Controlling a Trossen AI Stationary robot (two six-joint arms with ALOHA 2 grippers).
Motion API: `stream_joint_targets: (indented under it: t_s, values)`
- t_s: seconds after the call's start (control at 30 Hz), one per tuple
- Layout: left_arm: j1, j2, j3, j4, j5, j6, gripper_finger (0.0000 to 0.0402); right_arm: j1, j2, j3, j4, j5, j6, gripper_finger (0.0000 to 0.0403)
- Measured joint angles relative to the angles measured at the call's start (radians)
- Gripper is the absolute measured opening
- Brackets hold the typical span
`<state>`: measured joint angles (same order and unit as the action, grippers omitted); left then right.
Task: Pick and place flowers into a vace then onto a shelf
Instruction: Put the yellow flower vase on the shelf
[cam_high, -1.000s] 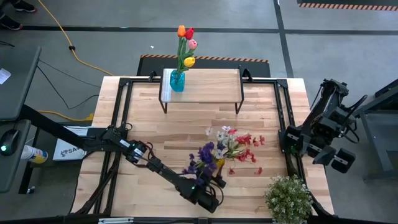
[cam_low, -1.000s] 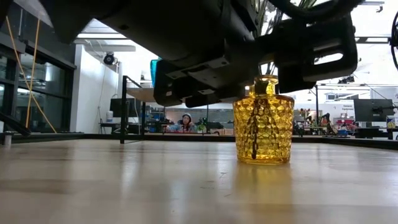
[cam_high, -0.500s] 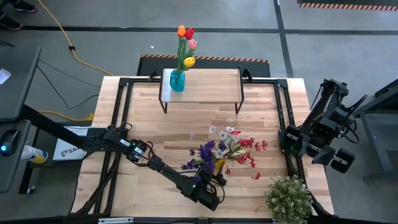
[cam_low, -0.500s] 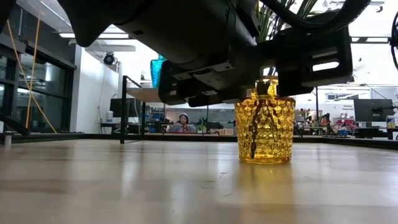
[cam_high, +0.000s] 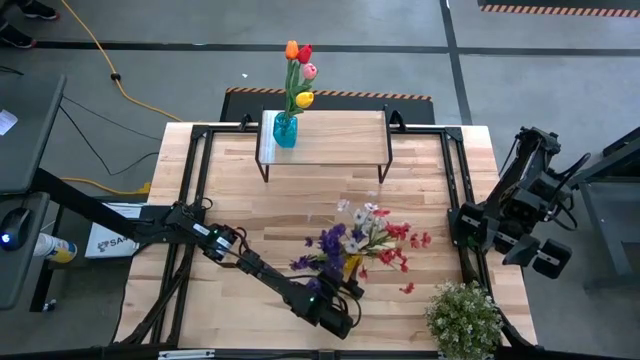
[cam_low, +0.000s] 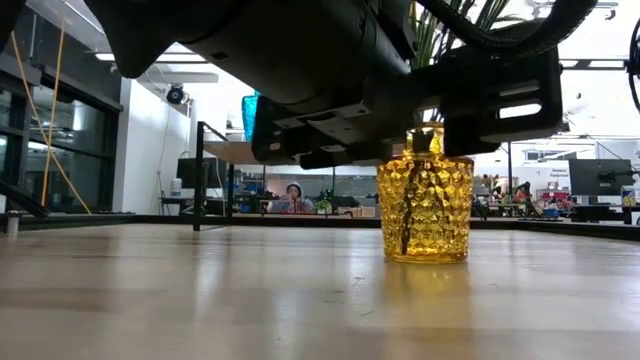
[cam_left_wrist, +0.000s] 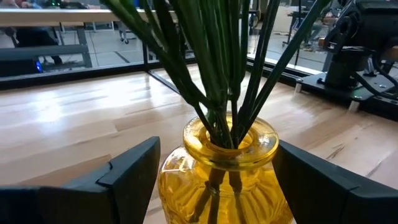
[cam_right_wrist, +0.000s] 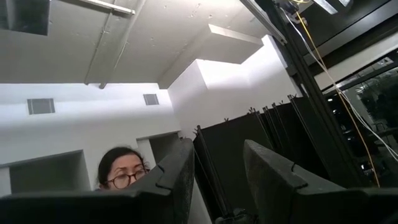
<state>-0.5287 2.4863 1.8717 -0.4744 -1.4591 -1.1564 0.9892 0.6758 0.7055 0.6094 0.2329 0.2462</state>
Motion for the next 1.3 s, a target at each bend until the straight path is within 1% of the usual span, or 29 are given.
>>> stream_joint_targets:
  t_s: [0.17, 0.37, 0.47, 0.67, 1.1, 1.3]
  values:
    - [0.015, 0.000, -0.001, 0.000, -0.008, 0.001, 0.0337, 0.000, 0.000, 0.000, 0.000, 0.000, 0.000, 0.0130]
    - [0.035, 0.000, 0.000, 0.011, 0.034, -0.001, 0.0337, 0.000, 0.000, 0.000, 0.000, -0.008, 0.008, 0.0130]
    - [0.038, 0.000, 0.000, 0.018, 0.037, 0.000, 0.0337, 0.000, 0.000, 0.000, 0.000, -0.010, 0.008, 0.0130]
    - [0.038, 0.001, 0.000, 0.018, 0.016, 0.000, 0.0337, 0.000, 0.000, 0.000, 0.000, -0.016, 0.008, 0.0130]
    - [0.038, 0.002, -0.001, 0.016, 0.009, 0.010, 0.0337, 0.000, 0.000, 0.000, -0.001, -0.016, 0.008, 0.0130]
    - [0.038, 0.002, 0.000, 0.017, 0.005, 0.072, 0.0337, 0.000, 0.000, 0.000, -0.001, -0.016, 0.008, 0.0130]
